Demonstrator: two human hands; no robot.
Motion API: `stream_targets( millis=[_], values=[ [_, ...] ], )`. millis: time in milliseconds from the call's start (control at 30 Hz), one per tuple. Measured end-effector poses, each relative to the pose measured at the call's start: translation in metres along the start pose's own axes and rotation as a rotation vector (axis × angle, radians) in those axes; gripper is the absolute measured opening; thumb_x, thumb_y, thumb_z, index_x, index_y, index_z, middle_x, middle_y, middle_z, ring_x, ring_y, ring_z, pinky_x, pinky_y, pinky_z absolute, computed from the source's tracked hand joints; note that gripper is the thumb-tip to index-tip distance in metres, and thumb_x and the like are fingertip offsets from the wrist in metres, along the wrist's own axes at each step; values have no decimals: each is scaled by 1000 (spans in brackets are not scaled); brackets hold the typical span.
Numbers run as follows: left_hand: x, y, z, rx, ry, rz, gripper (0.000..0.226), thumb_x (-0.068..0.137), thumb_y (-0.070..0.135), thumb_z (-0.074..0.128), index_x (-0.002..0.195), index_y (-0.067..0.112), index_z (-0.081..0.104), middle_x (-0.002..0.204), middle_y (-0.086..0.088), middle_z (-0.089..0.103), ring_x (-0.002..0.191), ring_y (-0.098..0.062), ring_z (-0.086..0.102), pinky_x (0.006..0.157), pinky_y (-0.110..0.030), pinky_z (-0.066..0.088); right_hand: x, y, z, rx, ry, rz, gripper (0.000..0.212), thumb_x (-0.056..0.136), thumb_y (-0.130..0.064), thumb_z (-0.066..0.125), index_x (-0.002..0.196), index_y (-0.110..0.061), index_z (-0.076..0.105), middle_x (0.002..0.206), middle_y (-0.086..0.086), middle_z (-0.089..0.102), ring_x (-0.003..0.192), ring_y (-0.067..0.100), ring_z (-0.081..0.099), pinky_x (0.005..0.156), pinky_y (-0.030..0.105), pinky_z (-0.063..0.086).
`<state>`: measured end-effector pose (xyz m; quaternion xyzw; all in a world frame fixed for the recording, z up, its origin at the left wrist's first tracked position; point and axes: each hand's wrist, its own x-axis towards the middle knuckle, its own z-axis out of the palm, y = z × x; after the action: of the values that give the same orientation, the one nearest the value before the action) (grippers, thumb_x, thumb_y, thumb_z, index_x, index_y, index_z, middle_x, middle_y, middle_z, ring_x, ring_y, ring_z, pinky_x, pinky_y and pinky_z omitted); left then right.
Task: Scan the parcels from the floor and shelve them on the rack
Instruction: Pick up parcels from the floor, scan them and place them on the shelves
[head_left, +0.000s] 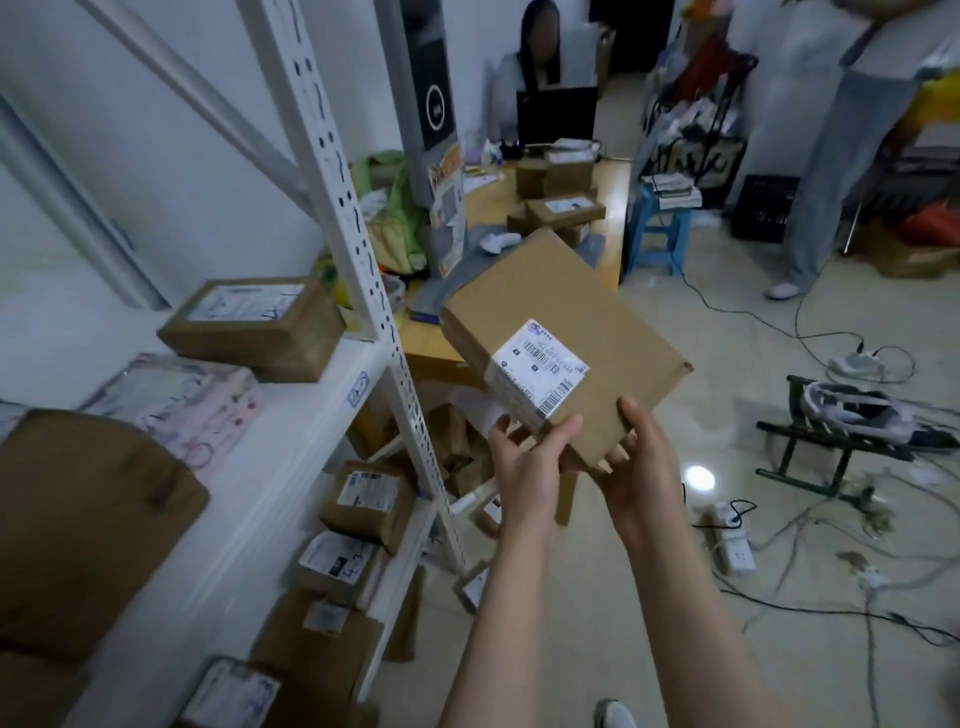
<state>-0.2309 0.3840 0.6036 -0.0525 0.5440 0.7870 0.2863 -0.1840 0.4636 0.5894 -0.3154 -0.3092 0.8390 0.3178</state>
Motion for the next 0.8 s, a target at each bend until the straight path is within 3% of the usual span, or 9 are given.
stream_targets(
  millis=[67, 167, 233, 300, 400, 500, 633, 733, 800],
  values=[
    [-16, 20, -3, 35, -28, 37, 90, 59, 32, 91, 136, 22, 45, 132, -7, 64, 118, -27, 64, 102, -53, 51, -13, -15, 9, 11, -9, -38, 40, 90, -24, 64, 128, -12, 60, 91, 3, 68, 73, 18, 59, 65, 31, 38],
    [-32, 49, -10, 56, -12, 71, 118, 42, 57, 87, 146, 25, 41, 134, -2, 63, 124, -26, 59, 108, -52, 46, -26, -40, 19, -38, -53, -99, 27, 86, -28, 65, 109, -14, 65, 88, 5, 68, 84, 25, 60, 70, 38, 44],
    [-38, 66, -15, 7, -13, 116, 100, 54, 55, 86, 141, 21, 51, 126, -3, 69, 113, -22, 65, 96, -43, 54, -31, -56, 25, -74, -93, -121, 30, 76, -33, 68, 99, -13, 66, 99, 13, 65, 93, 30, 59, 80, 45, 45],
    [-43, 78, -18, -84, 1, 154, 62, 78, 41, 80, 133, 22, 58, 121, -5, 70, 103, -21, 67, 85, -39, 55, -33, -71, 27, -119, -125, -127, 32, 76, -34, 68, 99, -13, 67, 99, 13, 67, 92, 29, 62, 79, 40, 48],
    [-52, 90, -20, -215, 28, 175, 21, 89, 31, 70, 109, 26, 66, 112, -7, 71, 103, -27, 66, 95, -47, 55, -32, -88, 29, -230, -213, -101, 40, 78, -37, 68, 108, -11, 66, 94, 8, 73, 81, 21, 68, 63, 29, 53],
    [-54, 95, -22, -251, 32, 178, 12, 92, 31, 66, 103, 26, 63, 108, -9, 68, 100, -29, 63, 99, -53, 52, -23, -103, 32, -317, -259, -92, 44, 74, -38, 70, 106, -9, 67, 98, 13, 71, 83, 25, 68, 69, 33, 52],
    [-46, 96, -21, -230, 65, 190, 17, 90, 30, 67, 106, 25, 63, 117, -12, 63, 109, -31, 59, 104, -57, 48, -4, -121, 36, -397, -349, -99, 30, 83, -33, 69, 104, -12, 68, 97, 13, 72, 82, 25, 69, 61, 32, 55],
    [-41, 95, -12, -197, 75, 185, 19, 89, 25, 67, 107, 22, 63, 121, -14, 63, 110, -31, 59, 104, -53, 48, 16, -136, 38, -432, -388, -103, 35, 71, -35, 71, 98, -13, 70, 90, 9, 73, 79, 22, 69, 69, 32, 53],
    [-35, 93, -4, -143, 82, 187, 21, 89, 24, 68, 109, 21, 64, 117, -12, 66, 108, -29, 60, 96, -46, 52, 30, -146, 39, -476, -416, -98, 34, 69, -35, 70, 94, -12, 70, 83, 7, 73, 75, 20, 68, 68, 31, 52]
  ],
)
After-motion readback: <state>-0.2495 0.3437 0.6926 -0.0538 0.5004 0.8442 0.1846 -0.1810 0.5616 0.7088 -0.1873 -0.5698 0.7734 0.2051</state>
